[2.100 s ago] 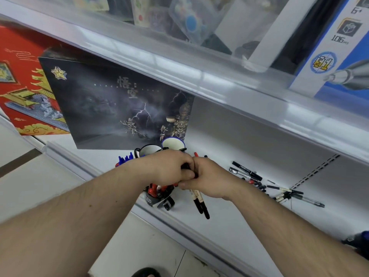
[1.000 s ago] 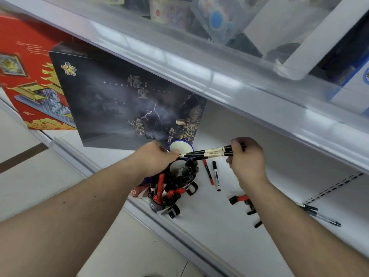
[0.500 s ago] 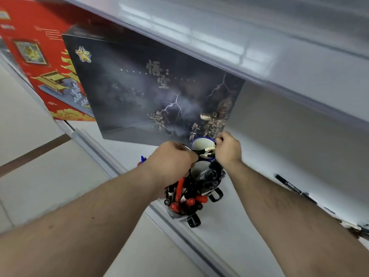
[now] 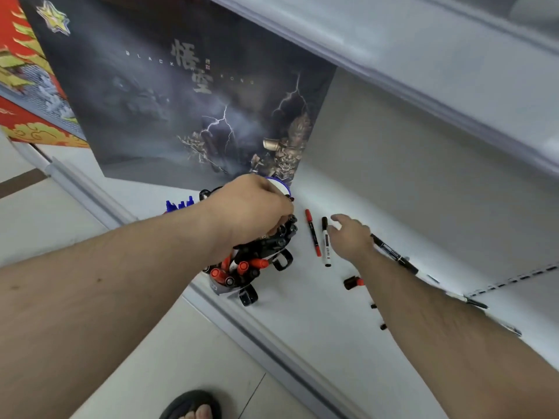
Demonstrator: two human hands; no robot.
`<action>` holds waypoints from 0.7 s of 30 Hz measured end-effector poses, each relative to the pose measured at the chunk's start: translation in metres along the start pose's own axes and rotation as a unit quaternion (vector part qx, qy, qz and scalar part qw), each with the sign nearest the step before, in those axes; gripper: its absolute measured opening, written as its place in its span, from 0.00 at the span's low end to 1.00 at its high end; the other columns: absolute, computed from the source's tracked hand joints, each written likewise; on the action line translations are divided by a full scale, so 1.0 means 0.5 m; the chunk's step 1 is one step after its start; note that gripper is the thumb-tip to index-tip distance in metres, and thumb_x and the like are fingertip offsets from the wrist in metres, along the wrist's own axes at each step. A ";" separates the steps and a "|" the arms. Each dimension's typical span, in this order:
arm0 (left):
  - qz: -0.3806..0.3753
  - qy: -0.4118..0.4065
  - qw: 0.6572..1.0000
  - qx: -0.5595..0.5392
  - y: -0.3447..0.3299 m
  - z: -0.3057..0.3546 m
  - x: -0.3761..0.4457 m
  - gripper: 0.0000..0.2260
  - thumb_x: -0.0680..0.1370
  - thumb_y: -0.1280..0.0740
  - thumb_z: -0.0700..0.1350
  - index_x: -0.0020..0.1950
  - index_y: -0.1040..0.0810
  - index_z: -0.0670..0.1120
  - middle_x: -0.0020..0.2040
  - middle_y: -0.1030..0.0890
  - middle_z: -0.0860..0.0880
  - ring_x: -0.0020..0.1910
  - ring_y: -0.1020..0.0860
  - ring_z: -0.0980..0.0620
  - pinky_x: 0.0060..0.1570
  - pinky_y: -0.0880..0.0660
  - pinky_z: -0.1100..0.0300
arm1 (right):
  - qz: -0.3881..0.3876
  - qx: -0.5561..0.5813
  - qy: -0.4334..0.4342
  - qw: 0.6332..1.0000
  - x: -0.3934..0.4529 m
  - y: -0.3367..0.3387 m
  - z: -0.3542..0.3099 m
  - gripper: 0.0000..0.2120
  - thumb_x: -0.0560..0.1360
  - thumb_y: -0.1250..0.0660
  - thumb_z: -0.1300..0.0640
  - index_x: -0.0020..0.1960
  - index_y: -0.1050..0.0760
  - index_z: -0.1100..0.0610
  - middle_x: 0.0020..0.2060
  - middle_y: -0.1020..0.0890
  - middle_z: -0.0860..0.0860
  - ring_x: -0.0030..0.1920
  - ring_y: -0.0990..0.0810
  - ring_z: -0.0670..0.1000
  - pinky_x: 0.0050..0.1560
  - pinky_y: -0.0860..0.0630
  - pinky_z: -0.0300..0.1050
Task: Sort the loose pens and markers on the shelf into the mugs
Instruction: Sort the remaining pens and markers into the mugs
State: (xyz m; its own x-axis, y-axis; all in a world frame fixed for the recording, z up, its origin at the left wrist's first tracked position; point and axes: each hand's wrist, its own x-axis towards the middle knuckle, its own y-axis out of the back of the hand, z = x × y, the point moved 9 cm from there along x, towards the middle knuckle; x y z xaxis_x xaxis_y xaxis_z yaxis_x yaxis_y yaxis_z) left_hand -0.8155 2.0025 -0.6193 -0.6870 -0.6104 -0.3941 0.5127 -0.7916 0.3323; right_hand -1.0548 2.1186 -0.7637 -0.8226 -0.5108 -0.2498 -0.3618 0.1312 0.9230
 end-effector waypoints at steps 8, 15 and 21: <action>-0.043 0.024 0.998 0.027 -0.047 -0.032 -0.010 0.08 0.76 0.35 0.40 0.50 0.20 0.37 0.48 0.16 0.39 0.39 0.22 0.47 0.40 0.30 0.58 | -0.081 -0.082 0.018 0.993 0.027 -0.180 0.008 0.24 0.79 0.42 0.42 0.74 0.36 0.46 0.68 0.36 0.60 0.66 0.33 0.64 0.66 0.35 0.55; -0.060 0.036 0.997 0.040 -0.068 -0.041 -0.022 0.07 0.76 0.35 0.41 0.48 0.19 0.41 0.48 0.15 0.43 0.48 0.18 0.42 0.41 0.30 0.59 | -0.038 -0.098 0.046 0.993 -0.028 -0.192 -0.003 0.24 0.79 0.45 0.64 0.75 0.42 0.61 0.60 0.27 0.62 0.57 0.23 0.63 0.53 0.26 0.54; -0.072 0.049 0.995 0.045 -0.132 -0.047 -0.011 0.05 0.77 0.35 0.45 0.49 0.28 0.45 0.41 0.28 0.45 0.40 0.32 0.48 0.39 0.37 0.60 | -0.029 0.317 -0.037 0.947 -0.201 -0.103 0.017 0.06 0.77 0.40 0.63 0.46 0.34 0.54 0.36 0.21 0.54 0.33 0.24 0.52 0.33 0.27 0.47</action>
State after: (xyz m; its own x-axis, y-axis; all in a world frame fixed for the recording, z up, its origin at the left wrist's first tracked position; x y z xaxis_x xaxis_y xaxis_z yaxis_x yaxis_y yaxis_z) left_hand -0.8333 2.0575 -0.6591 -0.6943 -0.4942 -0.5231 0.3620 -0.8681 0.3396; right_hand -0.9574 2.1705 -0.7889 -0.8131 -0.4749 -0.3367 -0.5790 0.6002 0.5517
